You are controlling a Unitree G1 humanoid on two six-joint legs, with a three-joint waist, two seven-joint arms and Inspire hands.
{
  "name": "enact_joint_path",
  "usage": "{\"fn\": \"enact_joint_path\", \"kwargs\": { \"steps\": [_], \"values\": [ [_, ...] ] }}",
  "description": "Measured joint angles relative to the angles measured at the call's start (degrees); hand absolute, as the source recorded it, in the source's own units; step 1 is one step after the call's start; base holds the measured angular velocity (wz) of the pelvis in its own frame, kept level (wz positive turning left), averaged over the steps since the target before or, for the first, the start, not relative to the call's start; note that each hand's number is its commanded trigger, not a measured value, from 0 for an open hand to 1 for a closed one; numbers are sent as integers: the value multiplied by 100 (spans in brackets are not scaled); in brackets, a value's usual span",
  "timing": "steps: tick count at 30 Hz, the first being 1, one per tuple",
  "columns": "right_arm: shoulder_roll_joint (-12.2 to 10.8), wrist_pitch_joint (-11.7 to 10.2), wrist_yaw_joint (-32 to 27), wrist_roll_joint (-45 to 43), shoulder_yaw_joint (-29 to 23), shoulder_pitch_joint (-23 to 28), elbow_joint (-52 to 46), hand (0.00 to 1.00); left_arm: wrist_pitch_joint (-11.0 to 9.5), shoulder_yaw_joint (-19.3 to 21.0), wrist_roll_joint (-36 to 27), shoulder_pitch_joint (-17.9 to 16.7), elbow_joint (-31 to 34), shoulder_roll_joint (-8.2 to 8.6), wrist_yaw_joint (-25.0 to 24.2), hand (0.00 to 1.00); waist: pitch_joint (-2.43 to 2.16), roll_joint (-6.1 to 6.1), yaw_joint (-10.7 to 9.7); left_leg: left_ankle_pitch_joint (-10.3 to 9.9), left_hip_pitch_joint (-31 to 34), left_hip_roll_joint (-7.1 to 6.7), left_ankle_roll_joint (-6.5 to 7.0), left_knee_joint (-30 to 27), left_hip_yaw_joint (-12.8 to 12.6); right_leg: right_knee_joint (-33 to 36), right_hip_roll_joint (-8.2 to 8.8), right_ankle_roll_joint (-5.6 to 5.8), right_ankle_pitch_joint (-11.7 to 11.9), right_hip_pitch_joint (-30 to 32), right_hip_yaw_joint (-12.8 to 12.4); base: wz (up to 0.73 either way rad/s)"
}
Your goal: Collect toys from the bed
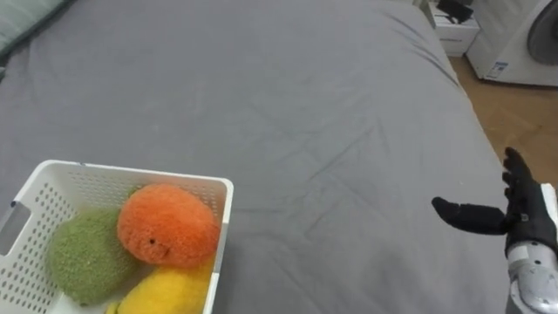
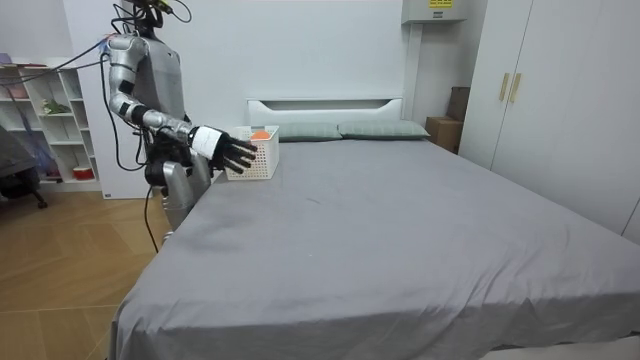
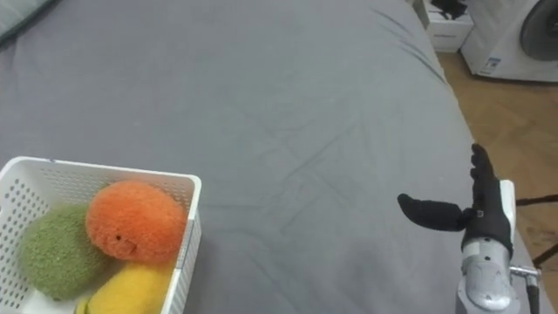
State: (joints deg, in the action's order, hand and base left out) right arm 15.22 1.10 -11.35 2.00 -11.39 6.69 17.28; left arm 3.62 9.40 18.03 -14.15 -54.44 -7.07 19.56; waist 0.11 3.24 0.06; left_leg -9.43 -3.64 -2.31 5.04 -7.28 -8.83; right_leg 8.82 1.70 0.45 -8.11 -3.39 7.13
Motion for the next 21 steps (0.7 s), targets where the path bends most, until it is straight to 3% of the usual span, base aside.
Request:
{"fn": "enact_joint_path", "kwargs": {
  "steps": [5,8,15,21],
  "values": [
    [-174,5,-403,423,-353,137,538,0,-1,179,-48,-36,-5,55,28,0,-3,-14,-78,-8,2,16,-10,-9,-38,14,-25,-6,5,13,-76,-6],
    [-180,-110,-578,777,-365,194,1163,0,1,299,-45,-38,-60,83,105,0,-18,6,-190,-33,-15,37,-27,-41,-44,-2,-32,-19,13,22,-72,-1],
    [-418,-156,-549,1492,-689,489,3197,0,-122,447,-168,-39,-366,111,160,0,-7,-12,-298,-64,-102,59,-58,-9,-52,-8,-78,-42,5,-41,-109,-1],
    [-526,-162,-553,1904,-861,742,4326,0,-132,657,-263,-90,-460,114,124,0,-38,18,-358,-101,-122,66,-89,-47,-86,0,-73,-55,-91,-47,-207,-5]
  ]
}}
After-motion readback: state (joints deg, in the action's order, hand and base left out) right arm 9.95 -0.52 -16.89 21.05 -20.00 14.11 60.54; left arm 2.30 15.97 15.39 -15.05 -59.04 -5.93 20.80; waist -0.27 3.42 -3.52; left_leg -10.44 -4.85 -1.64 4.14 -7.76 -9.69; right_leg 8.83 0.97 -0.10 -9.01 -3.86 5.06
